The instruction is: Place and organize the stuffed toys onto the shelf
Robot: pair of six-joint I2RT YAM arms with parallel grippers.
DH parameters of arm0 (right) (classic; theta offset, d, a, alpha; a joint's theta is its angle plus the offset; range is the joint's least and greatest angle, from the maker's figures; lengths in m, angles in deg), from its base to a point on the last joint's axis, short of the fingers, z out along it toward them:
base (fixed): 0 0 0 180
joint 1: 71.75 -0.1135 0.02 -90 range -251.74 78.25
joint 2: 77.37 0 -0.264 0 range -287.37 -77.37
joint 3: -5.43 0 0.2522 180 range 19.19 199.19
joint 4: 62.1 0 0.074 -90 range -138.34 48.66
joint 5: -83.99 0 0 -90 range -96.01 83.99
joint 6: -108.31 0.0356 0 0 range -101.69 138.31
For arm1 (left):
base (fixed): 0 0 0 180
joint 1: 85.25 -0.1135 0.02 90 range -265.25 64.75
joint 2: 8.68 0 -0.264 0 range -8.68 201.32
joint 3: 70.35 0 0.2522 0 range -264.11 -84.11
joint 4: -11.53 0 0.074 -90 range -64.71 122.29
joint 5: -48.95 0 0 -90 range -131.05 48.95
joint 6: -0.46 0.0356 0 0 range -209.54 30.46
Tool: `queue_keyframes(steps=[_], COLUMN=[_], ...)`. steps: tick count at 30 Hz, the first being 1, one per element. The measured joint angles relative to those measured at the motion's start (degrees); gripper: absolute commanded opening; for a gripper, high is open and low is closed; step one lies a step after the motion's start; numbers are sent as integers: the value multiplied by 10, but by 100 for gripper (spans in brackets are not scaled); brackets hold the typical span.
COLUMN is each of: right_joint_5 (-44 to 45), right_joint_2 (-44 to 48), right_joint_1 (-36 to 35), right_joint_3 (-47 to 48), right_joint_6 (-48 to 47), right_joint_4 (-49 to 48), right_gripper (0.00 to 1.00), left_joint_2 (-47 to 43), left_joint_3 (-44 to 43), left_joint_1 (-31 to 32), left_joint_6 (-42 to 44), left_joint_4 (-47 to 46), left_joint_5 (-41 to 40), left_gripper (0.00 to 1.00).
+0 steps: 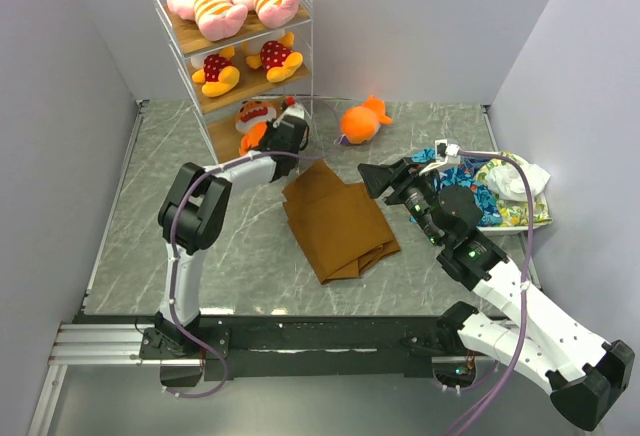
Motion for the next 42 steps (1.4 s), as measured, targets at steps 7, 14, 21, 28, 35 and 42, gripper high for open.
queue_keyframes(steps=[7,14,21,28,35,42], right_joint_5=[6,12,15,16,24,56], right_joint_2=[1,3,4,5,-6,-126], right_joint_1=[0,0,0,0,0,27], right_joint_3=[0,0,0,0,2,90], right_joint_6=[-5,-9,-15,-15,-16,-28], right_joint_4=[0,0,0,1,7,67], right_gripper=[72,72,72,72,72,72], left_joint_2=[18,34,49,54,21,-122], left_joint_3=[-48,-45,-47,-62,-58,21], left_joint_1=[-28,-41,-48,-49,-22,-5], left_joint_6=[-15,-26,-50,-75,-91,-165], left_joint_4=[17,30,47,65,82,94], left_joint_5=[-26,-68,-79,-52,7,156], left_gripper=[1,1,19,56,61,70])
